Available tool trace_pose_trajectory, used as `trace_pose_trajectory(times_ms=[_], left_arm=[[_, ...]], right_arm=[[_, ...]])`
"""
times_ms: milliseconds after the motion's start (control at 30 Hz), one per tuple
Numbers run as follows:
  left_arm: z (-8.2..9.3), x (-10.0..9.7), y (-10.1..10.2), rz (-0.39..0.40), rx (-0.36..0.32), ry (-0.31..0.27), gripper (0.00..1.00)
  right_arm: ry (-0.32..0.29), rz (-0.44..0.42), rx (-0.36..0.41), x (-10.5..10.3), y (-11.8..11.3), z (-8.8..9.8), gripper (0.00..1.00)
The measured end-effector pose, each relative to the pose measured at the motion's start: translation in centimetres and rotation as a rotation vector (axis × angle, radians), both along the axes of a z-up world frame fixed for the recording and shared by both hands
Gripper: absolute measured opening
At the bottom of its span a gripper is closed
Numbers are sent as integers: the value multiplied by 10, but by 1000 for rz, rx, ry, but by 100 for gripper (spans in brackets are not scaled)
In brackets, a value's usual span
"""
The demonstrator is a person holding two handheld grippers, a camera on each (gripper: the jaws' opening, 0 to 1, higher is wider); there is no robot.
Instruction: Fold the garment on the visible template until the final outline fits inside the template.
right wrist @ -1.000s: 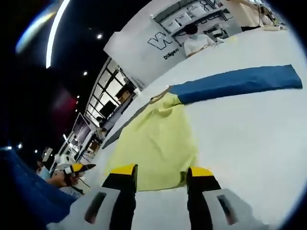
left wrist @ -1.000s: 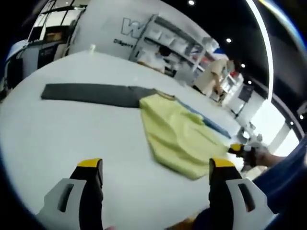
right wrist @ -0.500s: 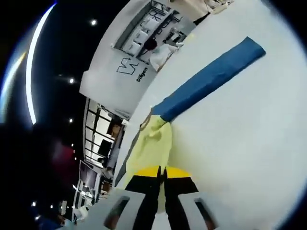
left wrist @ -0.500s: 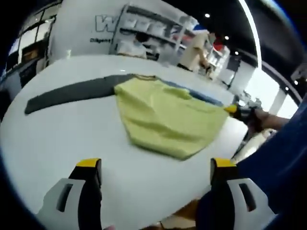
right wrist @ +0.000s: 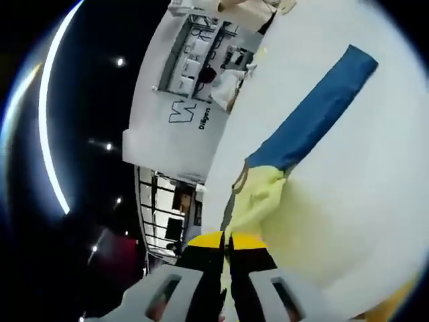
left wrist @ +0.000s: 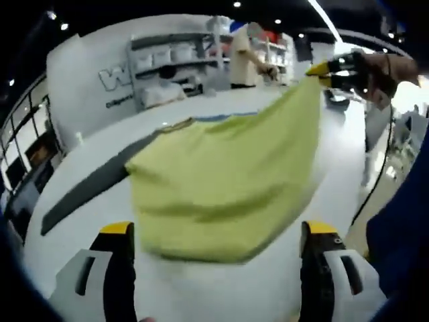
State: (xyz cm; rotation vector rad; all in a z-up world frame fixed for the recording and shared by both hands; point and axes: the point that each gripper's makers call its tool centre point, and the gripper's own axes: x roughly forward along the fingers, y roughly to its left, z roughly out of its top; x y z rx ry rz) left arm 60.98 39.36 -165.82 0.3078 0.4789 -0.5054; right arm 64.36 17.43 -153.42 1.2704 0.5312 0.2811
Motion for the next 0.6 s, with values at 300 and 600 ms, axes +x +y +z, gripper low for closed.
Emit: trace_pose_trajectory(times_ms=[300, 600], left_arm=[[5, 9, -30, -78, 115, -125, 95], [15, 20, -7, 0, 202, -208, 67]], right_arm=[[-3, -24, 109, 10, 15, 31, 0], [-21, -3, 163, 9, 25, 48, 0]])
